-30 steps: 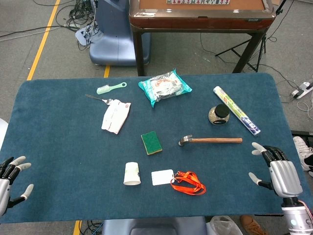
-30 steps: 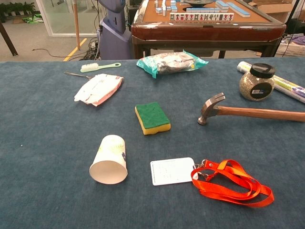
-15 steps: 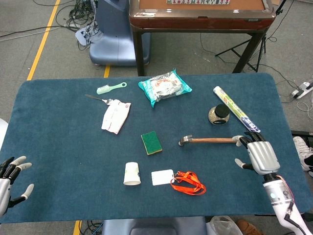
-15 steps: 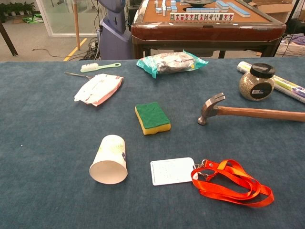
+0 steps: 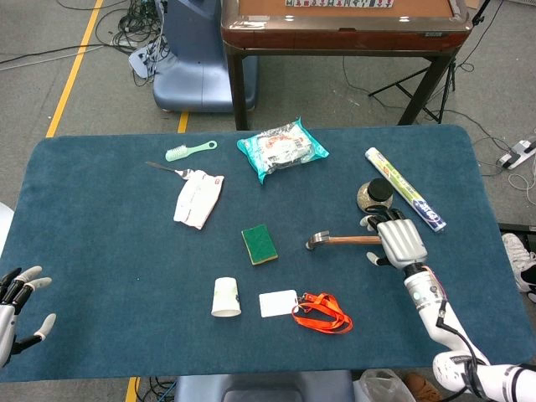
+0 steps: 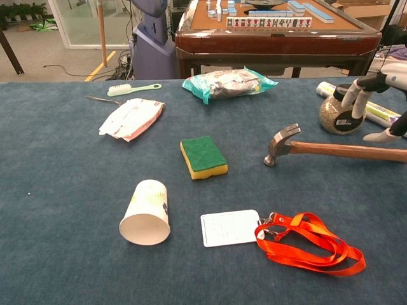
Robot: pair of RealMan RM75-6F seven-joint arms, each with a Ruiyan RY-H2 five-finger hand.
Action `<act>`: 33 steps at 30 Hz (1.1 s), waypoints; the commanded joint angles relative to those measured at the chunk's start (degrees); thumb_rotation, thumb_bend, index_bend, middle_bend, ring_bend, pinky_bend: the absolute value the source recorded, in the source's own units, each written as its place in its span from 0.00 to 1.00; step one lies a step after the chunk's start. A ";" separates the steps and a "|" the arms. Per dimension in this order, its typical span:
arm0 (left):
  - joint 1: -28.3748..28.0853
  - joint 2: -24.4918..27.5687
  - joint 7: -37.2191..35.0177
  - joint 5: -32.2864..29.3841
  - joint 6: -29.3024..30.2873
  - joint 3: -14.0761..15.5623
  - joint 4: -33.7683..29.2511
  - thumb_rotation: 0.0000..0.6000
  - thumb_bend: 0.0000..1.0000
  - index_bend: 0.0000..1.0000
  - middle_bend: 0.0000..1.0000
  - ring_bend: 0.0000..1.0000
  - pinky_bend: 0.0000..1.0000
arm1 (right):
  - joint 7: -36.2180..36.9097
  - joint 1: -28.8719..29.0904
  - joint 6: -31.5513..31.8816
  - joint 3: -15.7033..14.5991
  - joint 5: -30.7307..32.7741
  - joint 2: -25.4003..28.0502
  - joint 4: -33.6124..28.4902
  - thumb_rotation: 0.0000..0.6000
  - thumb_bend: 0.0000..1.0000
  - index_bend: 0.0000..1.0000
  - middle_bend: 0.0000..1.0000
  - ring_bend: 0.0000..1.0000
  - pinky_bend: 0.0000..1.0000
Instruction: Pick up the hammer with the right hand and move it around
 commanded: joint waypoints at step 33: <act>-0.09 -0.04 0.10 -0.77 -0.29 -0.30 0.15 1.00 0.25 0.28 0.17 0.08 0.13 | -2.25 10.94 -8.36 -1.99 8.86 -16.29 20.04 1.00 0.38 0.38 0.40 0.18 0.18</act>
